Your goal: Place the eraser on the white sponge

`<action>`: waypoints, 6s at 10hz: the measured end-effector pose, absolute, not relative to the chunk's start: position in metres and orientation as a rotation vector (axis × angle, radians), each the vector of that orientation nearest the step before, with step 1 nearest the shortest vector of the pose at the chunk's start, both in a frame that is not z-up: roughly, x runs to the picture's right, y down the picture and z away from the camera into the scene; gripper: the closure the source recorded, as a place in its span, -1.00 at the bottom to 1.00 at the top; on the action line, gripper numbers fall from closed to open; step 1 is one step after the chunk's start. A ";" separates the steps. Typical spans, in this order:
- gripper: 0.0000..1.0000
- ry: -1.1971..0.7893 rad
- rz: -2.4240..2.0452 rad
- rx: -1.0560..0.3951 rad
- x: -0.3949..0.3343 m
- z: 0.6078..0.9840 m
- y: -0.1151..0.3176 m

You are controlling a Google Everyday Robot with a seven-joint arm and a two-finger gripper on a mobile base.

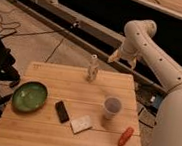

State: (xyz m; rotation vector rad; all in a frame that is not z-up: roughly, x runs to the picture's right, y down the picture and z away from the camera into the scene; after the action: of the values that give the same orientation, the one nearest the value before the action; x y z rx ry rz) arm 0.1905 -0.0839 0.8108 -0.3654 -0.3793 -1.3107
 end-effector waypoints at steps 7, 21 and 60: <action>-0.60 -0.379 -1.311 -0.365 0.191 0.811 -0.084; -0.60 -0.379 -1.311 -0.365 0.191 0.811 -0.084; -0.60 -1.086 -1.782 -0.224 -0.137 0.784 0.205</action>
State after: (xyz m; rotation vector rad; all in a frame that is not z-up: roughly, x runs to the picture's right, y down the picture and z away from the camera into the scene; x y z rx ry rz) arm -0.1370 0.2054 0.7840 -0.2243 -1.0858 -1.7821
